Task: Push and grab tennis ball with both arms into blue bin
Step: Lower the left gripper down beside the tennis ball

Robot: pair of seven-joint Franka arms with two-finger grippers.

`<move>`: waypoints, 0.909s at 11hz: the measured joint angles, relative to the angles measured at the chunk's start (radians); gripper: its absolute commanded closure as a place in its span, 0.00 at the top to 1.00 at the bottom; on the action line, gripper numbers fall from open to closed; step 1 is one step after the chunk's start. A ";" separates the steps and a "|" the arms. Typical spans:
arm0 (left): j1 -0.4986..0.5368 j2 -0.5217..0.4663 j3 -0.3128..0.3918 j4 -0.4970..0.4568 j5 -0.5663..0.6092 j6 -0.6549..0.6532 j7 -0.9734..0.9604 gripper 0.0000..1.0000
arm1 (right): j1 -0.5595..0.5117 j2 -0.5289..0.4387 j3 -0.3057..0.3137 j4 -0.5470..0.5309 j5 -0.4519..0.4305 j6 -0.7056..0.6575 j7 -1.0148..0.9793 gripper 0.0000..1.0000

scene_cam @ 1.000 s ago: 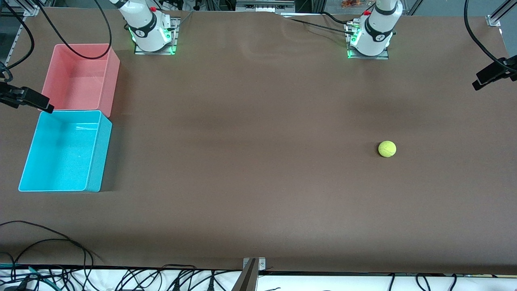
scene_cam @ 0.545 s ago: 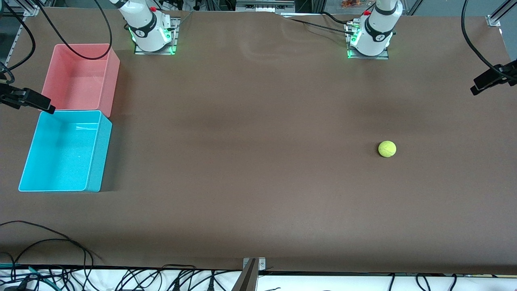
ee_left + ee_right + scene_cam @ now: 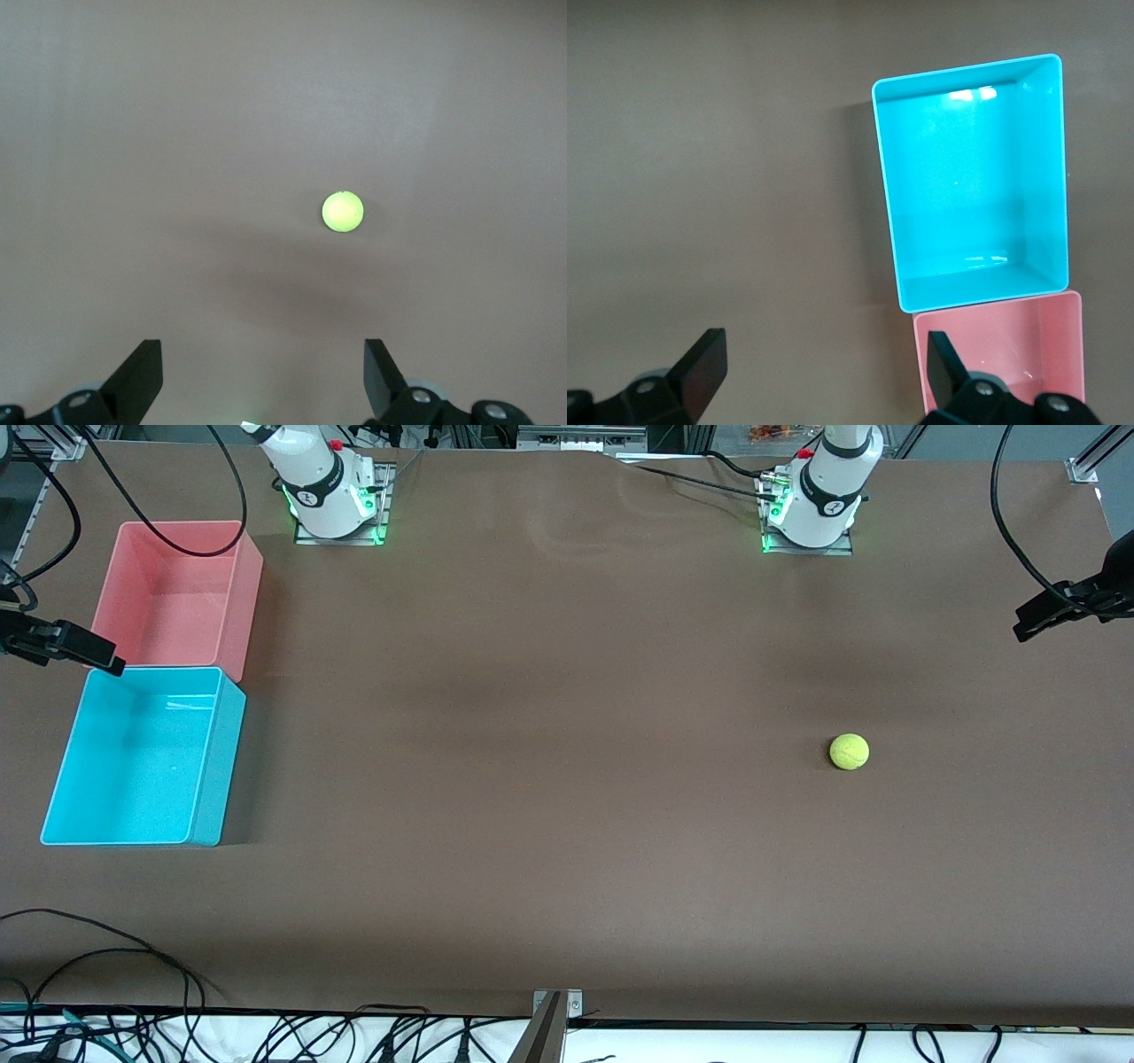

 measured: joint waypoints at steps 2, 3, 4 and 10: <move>0.010 0.000 0.002 -0.008 -0.033 0.001 0.000 1.00 | 0.000 0.002 0.001 0.000 0.000 0.000 0.000 1.00; 0.012 0.001 0.003 -0.016 -0.039 0.001 0.001 1.00 | 0.000 0.003 0.001 0.000 0.000 0.000 0.000 1.00; 0.014 0.002 0.003 -0.032 -0.039 0.001 0.001 1.00 | 0.000 0.004 0.001 0.000 0.000 0.000 0.000 1.00; 0.014 0.019 0.002 -0.149 -0.107 0.097 0.001 1.00 | 0.000 0.010 0.001 0.000 0.000 0.000 0.000 1.00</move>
